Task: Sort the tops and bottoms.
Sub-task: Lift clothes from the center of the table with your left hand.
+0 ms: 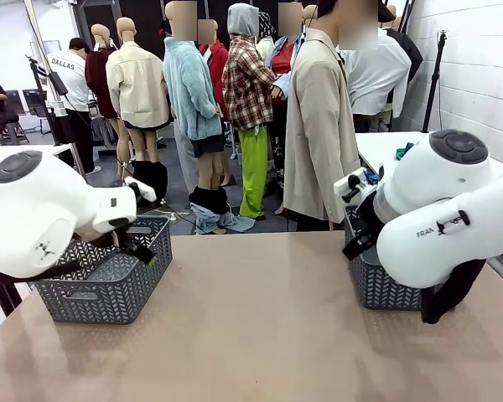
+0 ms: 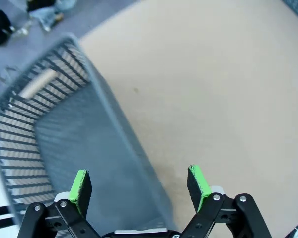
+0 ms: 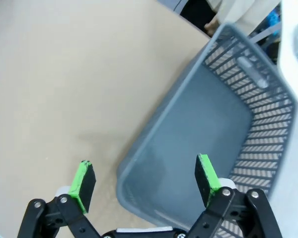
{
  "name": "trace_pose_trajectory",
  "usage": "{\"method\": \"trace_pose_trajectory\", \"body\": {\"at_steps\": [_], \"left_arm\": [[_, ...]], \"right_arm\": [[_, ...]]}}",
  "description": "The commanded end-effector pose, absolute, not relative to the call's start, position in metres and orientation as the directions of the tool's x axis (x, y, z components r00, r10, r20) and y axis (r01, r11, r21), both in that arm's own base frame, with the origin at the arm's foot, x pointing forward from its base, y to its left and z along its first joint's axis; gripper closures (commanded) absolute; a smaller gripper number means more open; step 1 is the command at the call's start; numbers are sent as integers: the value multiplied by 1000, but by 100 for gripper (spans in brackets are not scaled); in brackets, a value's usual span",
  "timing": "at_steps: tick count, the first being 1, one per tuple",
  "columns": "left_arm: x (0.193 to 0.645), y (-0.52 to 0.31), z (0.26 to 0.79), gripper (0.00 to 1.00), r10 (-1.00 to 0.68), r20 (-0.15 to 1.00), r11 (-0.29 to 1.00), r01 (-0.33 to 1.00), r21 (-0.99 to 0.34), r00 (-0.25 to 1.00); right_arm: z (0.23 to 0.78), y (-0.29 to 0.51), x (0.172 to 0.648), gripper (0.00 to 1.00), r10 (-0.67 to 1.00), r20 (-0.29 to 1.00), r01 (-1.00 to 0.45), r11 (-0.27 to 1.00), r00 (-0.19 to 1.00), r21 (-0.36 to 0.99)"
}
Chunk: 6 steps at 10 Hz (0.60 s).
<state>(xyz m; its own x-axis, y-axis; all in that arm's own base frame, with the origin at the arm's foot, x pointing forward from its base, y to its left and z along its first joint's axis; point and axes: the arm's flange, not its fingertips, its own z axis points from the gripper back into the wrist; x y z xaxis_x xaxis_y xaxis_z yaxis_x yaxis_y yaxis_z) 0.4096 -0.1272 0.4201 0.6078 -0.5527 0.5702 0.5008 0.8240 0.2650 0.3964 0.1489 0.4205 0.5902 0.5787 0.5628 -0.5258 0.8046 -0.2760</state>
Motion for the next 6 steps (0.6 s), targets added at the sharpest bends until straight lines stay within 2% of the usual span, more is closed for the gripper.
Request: {"method": "trace_pose_trajectory", "body": {"at_steps": [1,2,4,6], "left_arm": [[389,-128,440,0,-530,628,843,432,320,570],[379,-123,453,0,-543,644,834,436,338,539],[360,-84,485,0,-517,678,853,378,359,523],[354,-26,498,0,-435,679,900,284,330,591]], "right_arm": [[440,160,385,0,582,611,-508,801,536,-317],[453,157,377,0,592,633,-525,787,498,-323],[478,131,354,0,537,677,-396,840,503,-372],[490,86,332,0,433,719,-252,901,543,-353]]}}
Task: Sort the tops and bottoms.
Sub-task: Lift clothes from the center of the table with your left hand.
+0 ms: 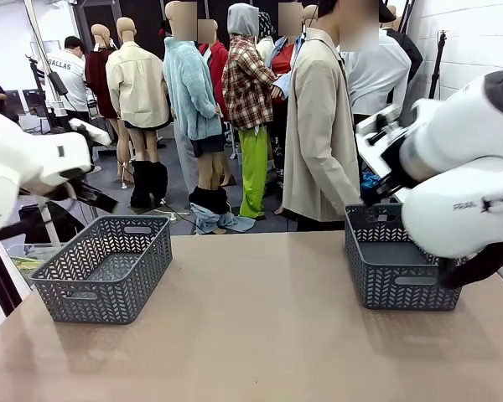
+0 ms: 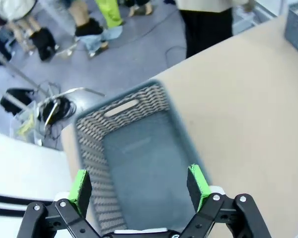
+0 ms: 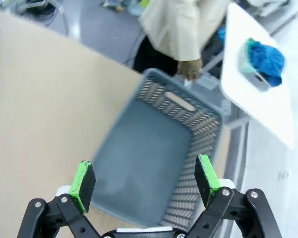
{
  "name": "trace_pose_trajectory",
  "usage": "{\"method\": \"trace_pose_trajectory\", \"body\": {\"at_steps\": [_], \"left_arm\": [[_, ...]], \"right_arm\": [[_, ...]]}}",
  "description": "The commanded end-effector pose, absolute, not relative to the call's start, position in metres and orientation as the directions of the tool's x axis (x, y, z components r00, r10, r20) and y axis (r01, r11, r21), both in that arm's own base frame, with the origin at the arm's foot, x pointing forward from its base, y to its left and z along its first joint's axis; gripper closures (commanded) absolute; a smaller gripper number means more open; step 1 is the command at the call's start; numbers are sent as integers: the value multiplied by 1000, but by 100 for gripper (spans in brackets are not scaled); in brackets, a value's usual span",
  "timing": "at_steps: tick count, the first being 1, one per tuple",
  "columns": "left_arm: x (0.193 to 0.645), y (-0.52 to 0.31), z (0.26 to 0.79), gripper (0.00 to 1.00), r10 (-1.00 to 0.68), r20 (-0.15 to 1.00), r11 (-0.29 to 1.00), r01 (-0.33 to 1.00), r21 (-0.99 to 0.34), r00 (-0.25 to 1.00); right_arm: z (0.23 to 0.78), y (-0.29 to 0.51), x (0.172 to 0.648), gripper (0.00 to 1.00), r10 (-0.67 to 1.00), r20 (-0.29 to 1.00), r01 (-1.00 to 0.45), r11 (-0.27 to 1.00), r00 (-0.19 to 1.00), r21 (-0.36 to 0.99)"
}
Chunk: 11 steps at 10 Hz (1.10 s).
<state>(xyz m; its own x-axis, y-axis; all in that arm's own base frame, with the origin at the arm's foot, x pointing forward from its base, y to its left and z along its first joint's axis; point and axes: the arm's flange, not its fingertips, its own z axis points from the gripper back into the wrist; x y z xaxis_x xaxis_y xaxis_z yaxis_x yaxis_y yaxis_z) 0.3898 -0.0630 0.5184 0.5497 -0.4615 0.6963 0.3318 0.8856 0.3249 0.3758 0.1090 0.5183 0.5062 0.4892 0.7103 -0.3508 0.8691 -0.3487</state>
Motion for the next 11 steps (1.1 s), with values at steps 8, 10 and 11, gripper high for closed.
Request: {"method": "trace_pose_trajectory", "body": {"at_steps": [8,10,11], "left_arm": [[322,174,475,0,-109,638,994,67,89,762],[318,179,467,0,-10,663,1000,-4,19,748],[338,192,490,0,-85,633,995,33,93,769]], "right_arm": [[411,-67,269,0,-83,782,110,994,618,19],[393,-69,262,0,-126,814,144,988,567,53],[387,-45,261,0,-65,864,125,992,499,2]]}}
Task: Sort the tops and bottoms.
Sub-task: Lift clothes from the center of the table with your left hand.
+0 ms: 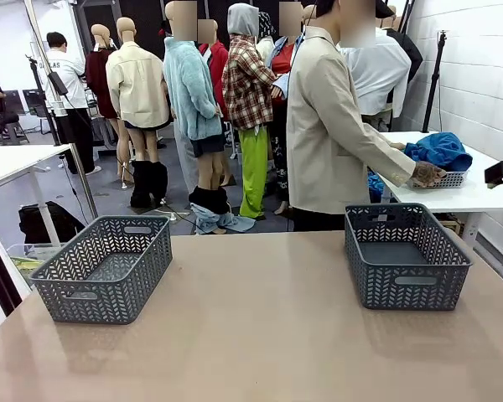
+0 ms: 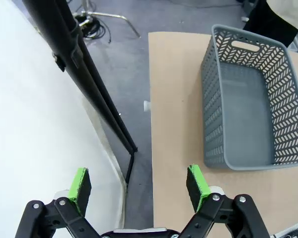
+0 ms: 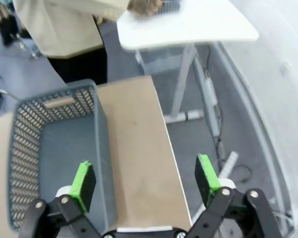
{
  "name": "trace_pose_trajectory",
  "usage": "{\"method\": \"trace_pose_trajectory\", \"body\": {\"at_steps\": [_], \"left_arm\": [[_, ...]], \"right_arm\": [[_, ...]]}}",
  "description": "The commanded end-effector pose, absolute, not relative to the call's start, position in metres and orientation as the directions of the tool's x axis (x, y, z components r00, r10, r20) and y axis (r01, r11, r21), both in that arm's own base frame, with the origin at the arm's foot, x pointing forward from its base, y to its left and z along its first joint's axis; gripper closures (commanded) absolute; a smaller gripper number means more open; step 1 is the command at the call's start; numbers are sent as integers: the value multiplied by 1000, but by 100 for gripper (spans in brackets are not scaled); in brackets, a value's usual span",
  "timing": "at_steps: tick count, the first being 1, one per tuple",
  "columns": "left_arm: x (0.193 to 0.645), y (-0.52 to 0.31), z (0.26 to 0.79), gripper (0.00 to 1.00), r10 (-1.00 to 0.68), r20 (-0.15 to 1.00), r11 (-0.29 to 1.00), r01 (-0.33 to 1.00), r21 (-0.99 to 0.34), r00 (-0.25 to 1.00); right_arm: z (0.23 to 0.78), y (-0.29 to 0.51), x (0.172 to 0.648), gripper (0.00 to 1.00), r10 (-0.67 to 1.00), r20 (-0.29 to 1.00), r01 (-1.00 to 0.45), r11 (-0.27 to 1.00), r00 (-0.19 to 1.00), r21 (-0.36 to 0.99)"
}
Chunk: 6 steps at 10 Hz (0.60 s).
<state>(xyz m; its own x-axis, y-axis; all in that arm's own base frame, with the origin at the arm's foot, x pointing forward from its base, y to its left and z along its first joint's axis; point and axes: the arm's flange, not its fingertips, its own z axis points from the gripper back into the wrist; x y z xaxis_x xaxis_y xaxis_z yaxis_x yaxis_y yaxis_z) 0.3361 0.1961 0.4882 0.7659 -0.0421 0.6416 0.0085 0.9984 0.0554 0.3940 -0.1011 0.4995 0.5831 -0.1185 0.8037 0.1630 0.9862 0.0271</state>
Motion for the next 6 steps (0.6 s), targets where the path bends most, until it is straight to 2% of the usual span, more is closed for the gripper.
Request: {"method": "trace_pose_trajectory", "body": {"at_steps": [1,6], "left_arm": [[338,192,490,0,-85,633,995,33,93,769],[338,192,490,0,-85,633,995,33,93,769]], "right_arm": [[501,-105,387,0,-135,769,172,985,625,34],[501,-105,387,0,-135,769,172,985,625,34]]}}
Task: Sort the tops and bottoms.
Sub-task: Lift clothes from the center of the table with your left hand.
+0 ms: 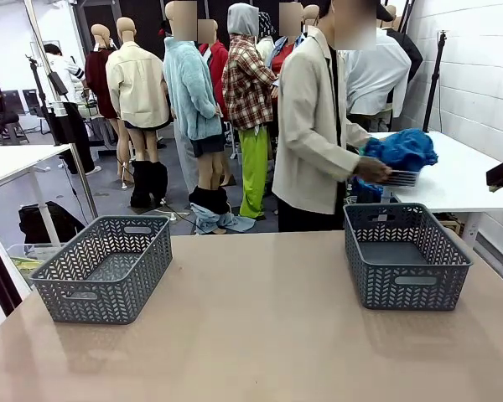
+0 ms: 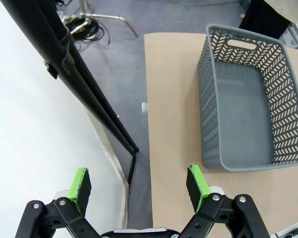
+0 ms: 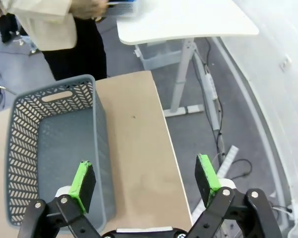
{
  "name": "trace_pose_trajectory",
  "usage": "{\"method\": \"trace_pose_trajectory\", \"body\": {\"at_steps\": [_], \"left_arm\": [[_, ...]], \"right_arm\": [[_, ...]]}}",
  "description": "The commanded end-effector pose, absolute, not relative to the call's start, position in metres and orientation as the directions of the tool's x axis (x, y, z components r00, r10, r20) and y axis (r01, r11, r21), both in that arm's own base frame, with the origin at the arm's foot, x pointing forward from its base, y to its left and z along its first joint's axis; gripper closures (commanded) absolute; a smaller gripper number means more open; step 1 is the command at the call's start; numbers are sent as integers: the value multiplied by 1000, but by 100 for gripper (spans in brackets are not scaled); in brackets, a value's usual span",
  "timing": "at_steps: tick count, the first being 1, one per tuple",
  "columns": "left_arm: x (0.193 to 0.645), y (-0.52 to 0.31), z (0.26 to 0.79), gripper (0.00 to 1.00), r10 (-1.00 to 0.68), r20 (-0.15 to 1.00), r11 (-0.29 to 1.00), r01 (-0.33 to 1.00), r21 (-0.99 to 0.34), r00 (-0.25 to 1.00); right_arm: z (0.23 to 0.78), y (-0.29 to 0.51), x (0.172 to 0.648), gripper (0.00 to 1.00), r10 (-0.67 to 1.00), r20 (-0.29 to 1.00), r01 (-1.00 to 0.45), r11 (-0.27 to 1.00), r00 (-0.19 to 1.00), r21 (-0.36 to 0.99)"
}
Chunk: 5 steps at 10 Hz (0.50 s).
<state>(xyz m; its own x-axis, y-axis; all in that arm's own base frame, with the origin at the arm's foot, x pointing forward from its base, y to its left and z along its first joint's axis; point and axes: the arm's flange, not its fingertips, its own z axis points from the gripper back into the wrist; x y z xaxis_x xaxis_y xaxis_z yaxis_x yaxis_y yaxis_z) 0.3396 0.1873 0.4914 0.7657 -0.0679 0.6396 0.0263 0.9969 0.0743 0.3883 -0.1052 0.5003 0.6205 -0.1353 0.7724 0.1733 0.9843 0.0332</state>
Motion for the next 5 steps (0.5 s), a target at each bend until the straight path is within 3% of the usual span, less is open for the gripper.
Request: {"method": "trace_pose_trajectory", "body": {"at_steps": [1,5], "left_arm": [[338,192,490,0,-85,633,995,33,93,769],[338,192,490,0,-85,633,995,33,93,769]], "right_arm": [[501,-105,387,0,-135,769,172,985,625,34],[501,-105,387,0,-135,769,172,985,625,34]]}}
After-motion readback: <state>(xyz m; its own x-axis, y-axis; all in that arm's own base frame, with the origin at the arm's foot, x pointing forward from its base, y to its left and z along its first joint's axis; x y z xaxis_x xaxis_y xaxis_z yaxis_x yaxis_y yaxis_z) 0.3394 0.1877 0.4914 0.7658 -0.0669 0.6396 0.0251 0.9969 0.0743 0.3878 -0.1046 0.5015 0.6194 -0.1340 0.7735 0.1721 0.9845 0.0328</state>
